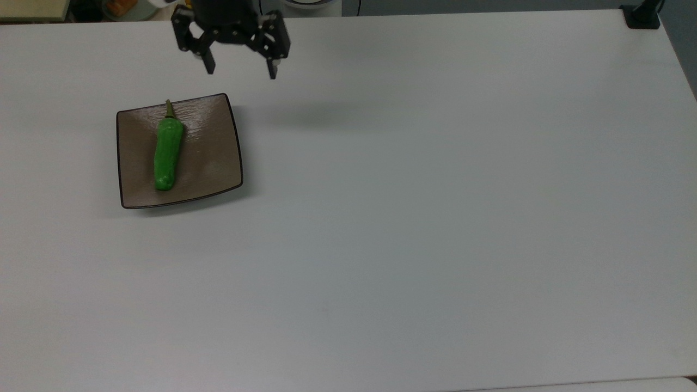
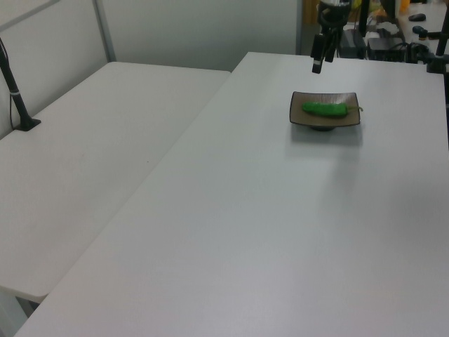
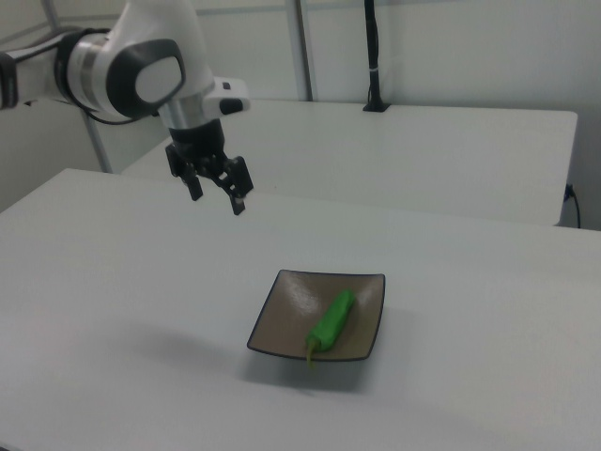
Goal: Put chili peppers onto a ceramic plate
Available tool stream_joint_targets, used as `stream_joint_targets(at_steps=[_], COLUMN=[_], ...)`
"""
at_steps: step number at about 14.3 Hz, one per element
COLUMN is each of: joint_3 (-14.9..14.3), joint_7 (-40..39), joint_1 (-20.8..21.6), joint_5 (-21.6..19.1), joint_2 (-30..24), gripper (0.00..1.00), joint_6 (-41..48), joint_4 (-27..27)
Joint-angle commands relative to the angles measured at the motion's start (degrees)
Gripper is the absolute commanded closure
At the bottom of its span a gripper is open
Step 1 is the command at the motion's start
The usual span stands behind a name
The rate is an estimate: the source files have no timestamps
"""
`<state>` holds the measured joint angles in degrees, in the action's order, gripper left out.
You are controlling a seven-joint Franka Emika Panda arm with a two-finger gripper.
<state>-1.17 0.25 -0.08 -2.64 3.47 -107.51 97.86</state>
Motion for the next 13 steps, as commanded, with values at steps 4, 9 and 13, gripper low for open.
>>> stream_joint_targets(at_steps=[4, 9, 13], joint_3=[-0.7, -0.7, -0.7], joint_7=[0.1, 0.1, 0.9], joint_1=[6.3, 6.2, 6.2], joint_5=[6.7, 7.1, 6.8], joint_2=[-1.9, -1.8, -1.7], gripper=[0.0, 0.0, 0.0], joint_6=[2.8, 2.5, 2.4], joint_4=[-0.3, -0.2, 0.1])
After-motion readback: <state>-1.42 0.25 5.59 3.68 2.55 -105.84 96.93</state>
